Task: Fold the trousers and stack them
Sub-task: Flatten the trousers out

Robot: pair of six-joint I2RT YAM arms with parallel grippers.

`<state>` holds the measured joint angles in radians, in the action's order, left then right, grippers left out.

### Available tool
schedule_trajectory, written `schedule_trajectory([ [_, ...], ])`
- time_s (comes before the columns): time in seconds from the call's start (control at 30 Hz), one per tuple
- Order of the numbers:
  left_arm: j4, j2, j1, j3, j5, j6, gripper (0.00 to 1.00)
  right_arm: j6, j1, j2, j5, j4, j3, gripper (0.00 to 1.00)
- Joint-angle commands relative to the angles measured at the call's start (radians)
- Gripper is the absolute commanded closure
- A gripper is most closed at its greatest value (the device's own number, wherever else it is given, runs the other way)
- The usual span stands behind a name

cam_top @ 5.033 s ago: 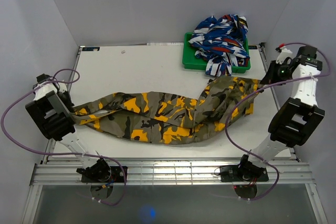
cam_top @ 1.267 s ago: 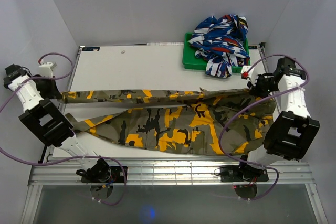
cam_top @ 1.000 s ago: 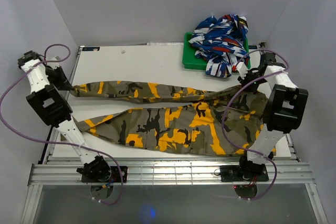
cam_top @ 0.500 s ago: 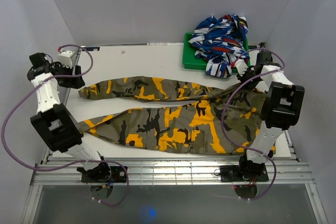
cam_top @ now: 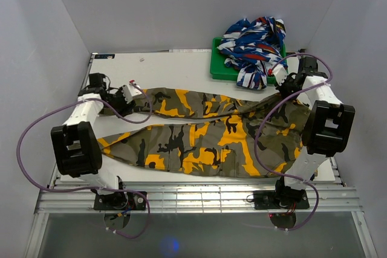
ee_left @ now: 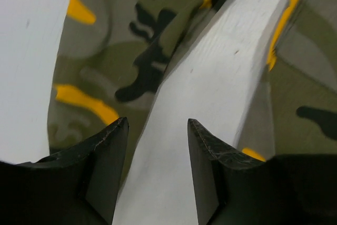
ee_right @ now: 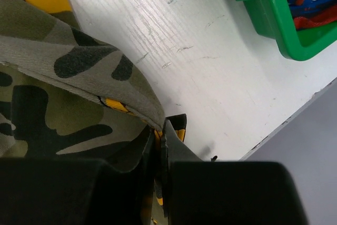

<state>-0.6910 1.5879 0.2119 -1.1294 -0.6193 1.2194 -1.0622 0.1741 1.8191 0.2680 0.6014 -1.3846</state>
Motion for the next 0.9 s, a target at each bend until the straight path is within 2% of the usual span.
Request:
schedule_trajectory([
  [0.0,0.062,0.006,-0.122,0.031,-0.028,0.034,0.45,-0.001,-0.007,-0.047,0.036,-0.018,0.004,0.92],
  [0.13,0.116,0.055,-0.195,0.04,-0.014,0.003,0.5,0.011,-0.007,-0.053,0.048,-0.009,-0.004,0.92],
  [0.17,0.123,0.067,-0.242,0.039,-0.007,-0.01,0.5,0.013,-0.007,-0.056,0.05,-0.008,-0.004,0.92],
  [0.3,0.146,0.119,-0.278,0.022,0.013,-0.032,0.52,0.01,-0.007,-0.069,0.054,-0.006,0.007,0.92],
  [0.6,0.198,0.228,-0.295,-0.004,0.064,-0.067,0.53,0.004,-0.007,-0.083,0.053,-0.005,0.025,0.92],
  [0.87,0.304,0.245,-0.281,0.039,0.164,-0.07,0.51,-0.012,0.005,-0.093,0.054,0.0,0.036,0.92],
])
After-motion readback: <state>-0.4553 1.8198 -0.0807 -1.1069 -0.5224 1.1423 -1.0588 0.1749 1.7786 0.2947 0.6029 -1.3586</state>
